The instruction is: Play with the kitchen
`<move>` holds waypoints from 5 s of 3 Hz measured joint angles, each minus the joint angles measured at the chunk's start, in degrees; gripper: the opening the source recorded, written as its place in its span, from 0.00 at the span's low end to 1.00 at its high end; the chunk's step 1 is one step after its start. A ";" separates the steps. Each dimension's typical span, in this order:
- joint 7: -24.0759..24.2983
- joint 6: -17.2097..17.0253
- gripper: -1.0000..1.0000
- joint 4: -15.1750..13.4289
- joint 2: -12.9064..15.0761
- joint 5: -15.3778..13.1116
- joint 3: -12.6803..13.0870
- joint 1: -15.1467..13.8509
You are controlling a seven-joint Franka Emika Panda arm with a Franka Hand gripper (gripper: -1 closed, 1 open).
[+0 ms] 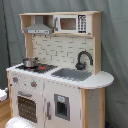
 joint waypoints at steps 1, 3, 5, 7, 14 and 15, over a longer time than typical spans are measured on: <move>2.74 -0.69 1.00 -4.04 -0.06 0.00 -0.52 3.07; 13.26 0.97 1.00 -8.70 -0.11 -0.02 -1.66 4.80; 19.67 8.95 1.00 -13.68 -0.11 -0.02 -5.11 4.25; 26.25 17.06 1.00 -17.76 -0.11 -0.02 -5.24 1.12; 29.38 42.07 1.00 -8.31 -0.39 0.63 -1.51 -27.53; 29.33 42.23 1.00 -4.94 -0.42 0.65 -2.08 -32.31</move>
